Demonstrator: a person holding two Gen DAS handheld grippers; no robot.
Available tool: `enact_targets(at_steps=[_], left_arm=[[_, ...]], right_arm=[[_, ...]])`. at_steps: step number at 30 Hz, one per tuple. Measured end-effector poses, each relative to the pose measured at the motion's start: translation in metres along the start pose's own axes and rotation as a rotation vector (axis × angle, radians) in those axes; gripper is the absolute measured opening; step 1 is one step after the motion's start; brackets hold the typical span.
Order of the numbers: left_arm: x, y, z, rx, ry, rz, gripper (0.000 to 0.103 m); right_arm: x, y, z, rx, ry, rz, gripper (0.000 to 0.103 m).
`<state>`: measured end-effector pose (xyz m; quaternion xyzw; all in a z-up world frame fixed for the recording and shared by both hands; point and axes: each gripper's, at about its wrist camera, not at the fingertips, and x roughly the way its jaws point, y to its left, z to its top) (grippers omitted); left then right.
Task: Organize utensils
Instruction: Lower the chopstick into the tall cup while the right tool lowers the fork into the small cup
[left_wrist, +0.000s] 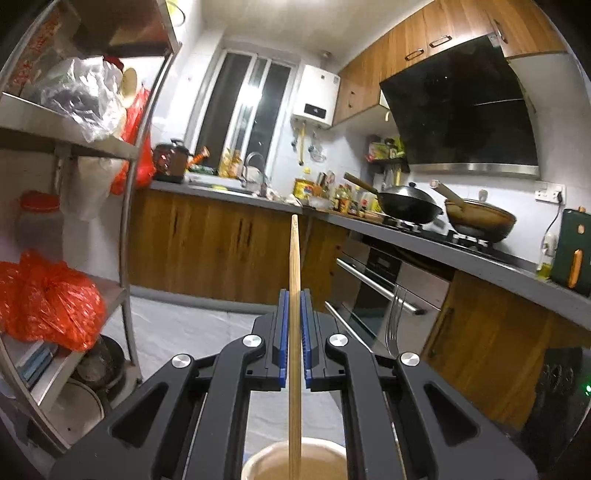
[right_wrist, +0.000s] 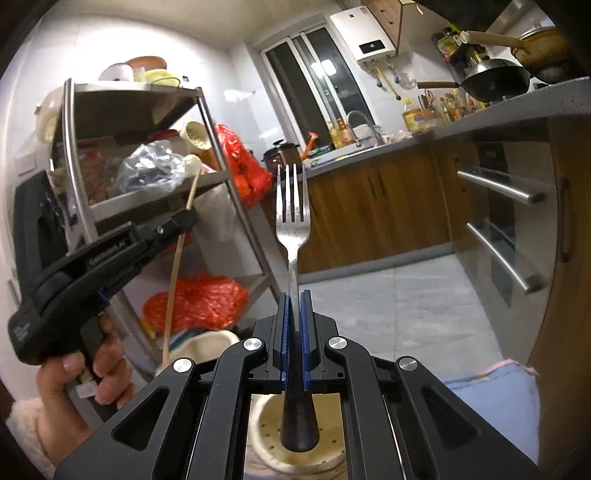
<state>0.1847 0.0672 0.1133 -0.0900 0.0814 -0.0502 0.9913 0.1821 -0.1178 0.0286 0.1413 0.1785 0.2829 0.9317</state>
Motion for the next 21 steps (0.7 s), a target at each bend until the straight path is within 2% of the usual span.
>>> enact_targets(at_steps=[5, 12, 17, 21], left_arm=[[-0.003, -0.013, -0.018, 0.109, 0.035, -0.009, 0.006], [-0.013, -0.014, -0.042, 0.143, 0.201, -0.041, 0.006], [-0.014, -0.017, -0.059, 0.208, 0.287, -0.019, 0.006], [-0.017, -0.018, -0.064, 0.219, 0.311, -0.009, 0.006]], right_arm=[[0.004, 0.005, -0.015, -0.06, 0.046, -0.021, 0.007], [0.003, 0.01, -0.023, -0.106, 0.11, -0.058, 0.007], [0.005, 0.013, -0.027, -0.13, 0.164, -0.09, 0.007], [0.003, 0.019, -0.029, -0.157, 0.178, -0.106, 0.007]])
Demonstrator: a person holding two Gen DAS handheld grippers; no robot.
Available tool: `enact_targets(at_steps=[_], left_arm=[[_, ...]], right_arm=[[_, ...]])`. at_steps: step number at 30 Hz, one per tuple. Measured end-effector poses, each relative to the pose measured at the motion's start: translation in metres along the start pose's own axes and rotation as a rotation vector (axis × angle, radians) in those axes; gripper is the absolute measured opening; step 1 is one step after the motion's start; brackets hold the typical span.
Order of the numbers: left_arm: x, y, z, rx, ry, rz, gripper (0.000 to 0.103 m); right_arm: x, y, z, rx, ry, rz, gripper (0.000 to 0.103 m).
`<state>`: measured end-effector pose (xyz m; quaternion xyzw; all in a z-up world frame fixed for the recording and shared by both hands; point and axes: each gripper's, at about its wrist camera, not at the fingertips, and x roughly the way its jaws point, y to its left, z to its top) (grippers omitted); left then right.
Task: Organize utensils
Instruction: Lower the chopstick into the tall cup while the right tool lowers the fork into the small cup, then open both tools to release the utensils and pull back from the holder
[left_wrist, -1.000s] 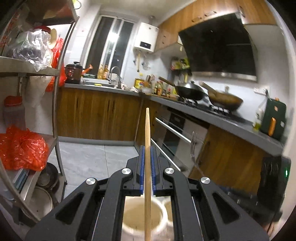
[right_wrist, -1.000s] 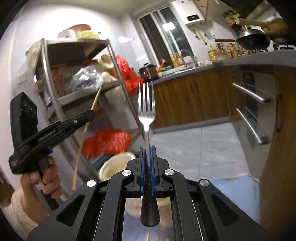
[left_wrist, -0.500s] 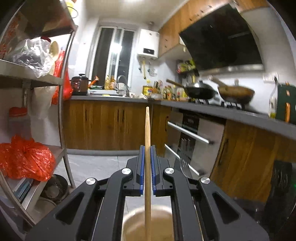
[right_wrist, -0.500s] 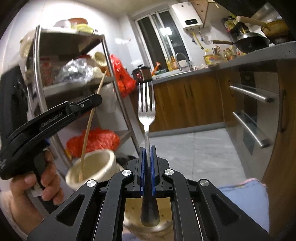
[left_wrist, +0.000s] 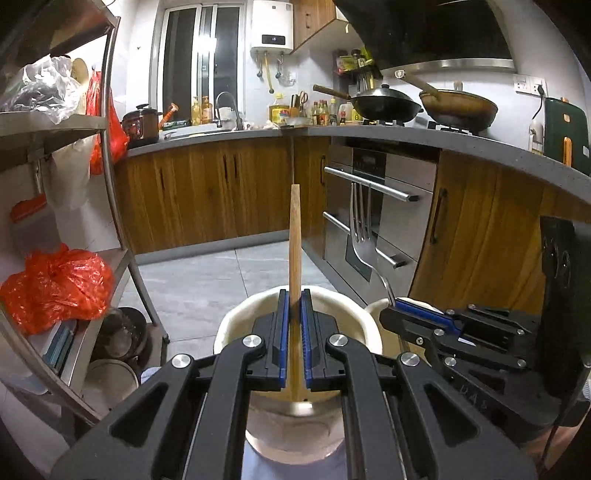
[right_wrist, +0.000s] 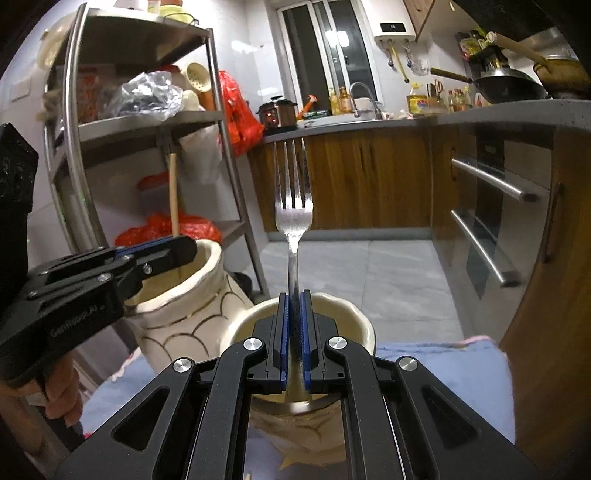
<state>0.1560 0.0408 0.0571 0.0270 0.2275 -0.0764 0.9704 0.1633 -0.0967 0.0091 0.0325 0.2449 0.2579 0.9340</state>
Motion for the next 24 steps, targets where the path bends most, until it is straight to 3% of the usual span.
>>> enact_targets(at_steps=[8, 12, 15, 18, 24], left_arm=[[-0.007, -0.002, 0.002, 0.014, 0.008, 0.029, 0.008], [-0.014, 0.001, 0.003, -0.008, 0.003, 0.042, 0.031], [-0.018, 0.002, 0.002, -0.011, 0.005, 0.049, 0.033], [-0.025, 0.005, 0.003, -0.028, 0.001, 0.05, 0.045], [-0.04, 0.004, 0.005, -0.039, -0.021, 0.061, 0.063]], right_arm=[[-0.003, 0.009, -0.001, -0.062, 0.031, -0.044, 0.007], [-0.007, 0.01, -0.003, -0.065, 0.032, -0.047, 0.007], [-0.01, 0.009, -0.004, -0.06, 0.034, -0.05, 0.007], [-0.013, 0.007, -0.004, -0.047, 0.031, -0.044, 0.008], [-0.033, 0.0, 0.0, -0.011, -0.004, -0.027, 0.025]])
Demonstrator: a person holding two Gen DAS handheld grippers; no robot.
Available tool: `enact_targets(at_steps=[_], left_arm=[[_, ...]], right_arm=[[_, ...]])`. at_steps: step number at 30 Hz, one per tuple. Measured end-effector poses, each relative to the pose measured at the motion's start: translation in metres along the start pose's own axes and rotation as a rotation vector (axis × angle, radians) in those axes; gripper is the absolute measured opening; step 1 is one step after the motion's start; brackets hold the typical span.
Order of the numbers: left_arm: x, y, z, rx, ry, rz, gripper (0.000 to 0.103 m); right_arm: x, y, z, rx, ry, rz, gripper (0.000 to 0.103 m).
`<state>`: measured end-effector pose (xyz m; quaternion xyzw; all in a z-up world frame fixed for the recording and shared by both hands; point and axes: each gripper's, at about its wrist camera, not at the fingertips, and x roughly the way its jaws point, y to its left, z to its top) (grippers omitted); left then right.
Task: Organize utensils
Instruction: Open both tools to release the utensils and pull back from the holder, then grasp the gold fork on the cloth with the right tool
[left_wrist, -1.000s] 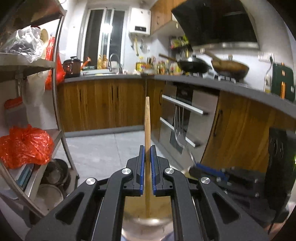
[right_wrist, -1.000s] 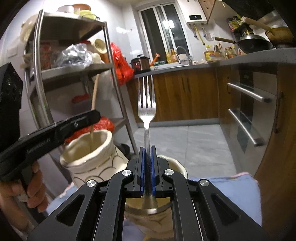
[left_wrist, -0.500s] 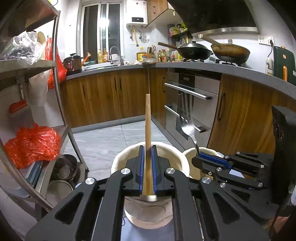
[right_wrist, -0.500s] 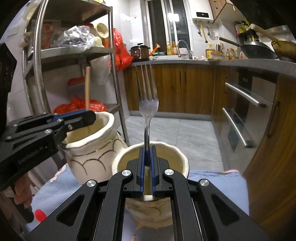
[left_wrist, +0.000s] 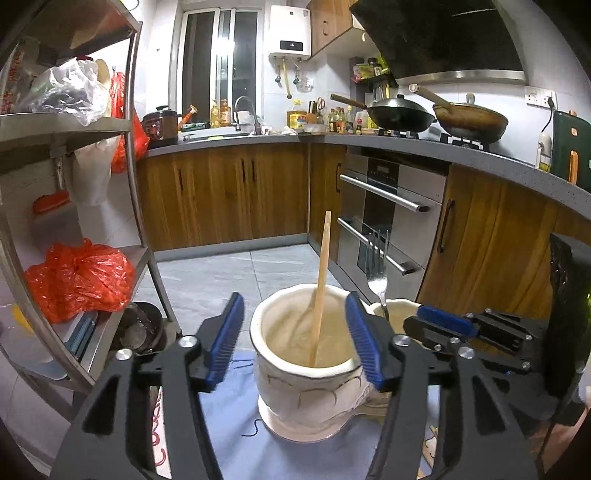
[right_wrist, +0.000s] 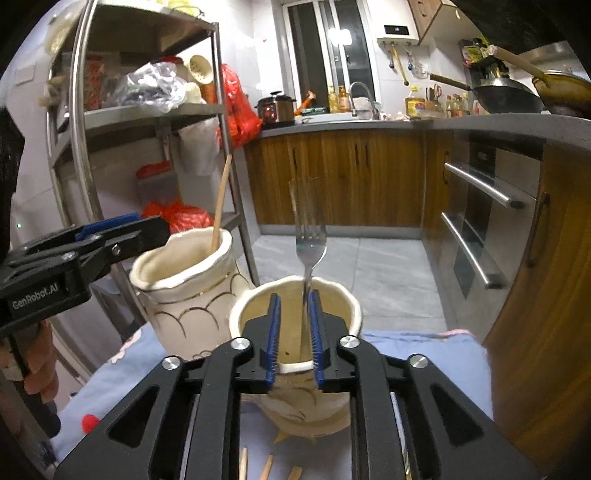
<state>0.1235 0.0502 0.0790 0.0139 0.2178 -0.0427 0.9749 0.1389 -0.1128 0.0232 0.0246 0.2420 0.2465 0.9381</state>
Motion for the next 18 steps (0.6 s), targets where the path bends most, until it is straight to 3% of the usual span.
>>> enact_targets(at_steps=[3, 5, 7, 11, 18], left_arm=[[-0.011, 0.001, 0.0, -0.014, -0.019, -0.004, 0.078], [-0.022, 0.0, -0.001, -0.02, -0.036, -0.006, 0.086], [-0.031, 0.0, -0.003, -0.021, -0.055, -0.002, 0.097], [-0.046, -0.004, -0.007, -0.03, -0.061, -0.013, 0.097], [-0.066, -0.014, -0.024, -0.026, -0.033, -0.043, 0.097]], right_arm=[[-0.014, -0.004, 0.001, 0.016, -0.023, 0.001, 0.045], [-0.026, -0.008, 0.002, 0.023, -0.043, 0.003, 0.066], [-0.038, -0.011, 0.001, 0.022, -0.063, -0.003, 0.078], [-0.063, -0.016, -0.002, 0.031, -0.091, -0.022, 0.096], [-0.089, -0.035, -0.009, 0.062, -0.046, -0.091, 0.098]])
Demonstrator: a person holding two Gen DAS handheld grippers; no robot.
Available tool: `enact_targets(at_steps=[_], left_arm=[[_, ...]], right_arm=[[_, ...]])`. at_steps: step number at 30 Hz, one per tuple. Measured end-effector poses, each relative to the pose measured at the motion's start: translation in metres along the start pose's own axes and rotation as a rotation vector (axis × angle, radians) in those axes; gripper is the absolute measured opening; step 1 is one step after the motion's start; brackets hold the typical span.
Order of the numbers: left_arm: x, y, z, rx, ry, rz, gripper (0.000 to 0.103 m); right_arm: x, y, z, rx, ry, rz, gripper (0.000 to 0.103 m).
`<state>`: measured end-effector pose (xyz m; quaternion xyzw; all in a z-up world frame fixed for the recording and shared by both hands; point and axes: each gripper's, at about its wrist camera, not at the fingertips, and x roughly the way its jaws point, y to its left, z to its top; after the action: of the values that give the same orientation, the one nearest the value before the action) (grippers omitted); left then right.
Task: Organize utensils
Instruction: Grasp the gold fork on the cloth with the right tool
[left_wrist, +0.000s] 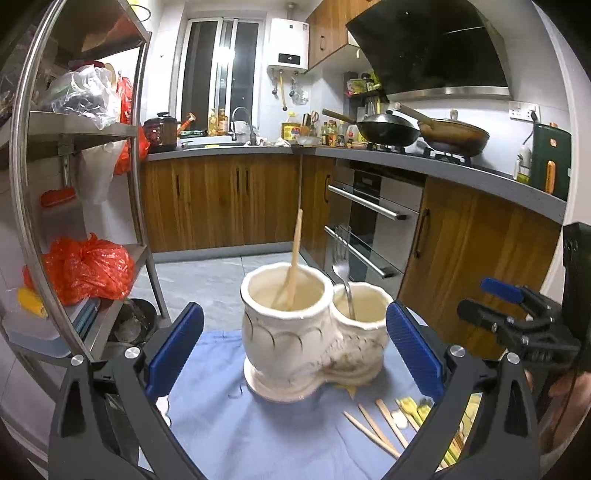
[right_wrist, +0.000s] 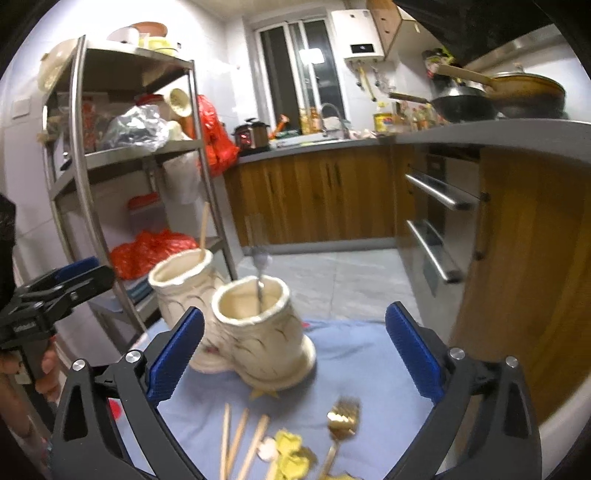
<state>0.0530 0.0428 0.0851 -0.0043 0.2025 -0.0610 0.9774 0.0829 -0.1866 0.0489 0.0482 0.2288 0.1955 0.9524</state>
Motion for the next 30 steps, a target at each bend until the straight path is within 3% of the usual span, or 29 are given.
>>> enact_targets(at_steps=[9, 16, 22, 30], left_arm=[[-0.008, -0.003, -0.033, -0.005, 0.087, -0.044, 0.097], [0.002, -0.015, -0.076, 0.033, 0.206, -0.066, 0.097], [0.013, -0.015, -0.1, 0.008, 0.282, -0.1, 0.097], [0.023, -0.02, -0.109, 0.04, 0.308, -0.089, 0.097]], right_arm=[[-0.015, -0.018, -0.024, -0.014, 0.092, -0.045, 0.098], [-0.001, -0.026, -0.057, -0.031, 0.224, -0.076, 0.098], [0.015, -0.036, -0.078, 0.0, 0.321, -0.084, 0.098], [0.035, -0.038, -0.089, 0.038, 0.387, -0.085, 0.095]])
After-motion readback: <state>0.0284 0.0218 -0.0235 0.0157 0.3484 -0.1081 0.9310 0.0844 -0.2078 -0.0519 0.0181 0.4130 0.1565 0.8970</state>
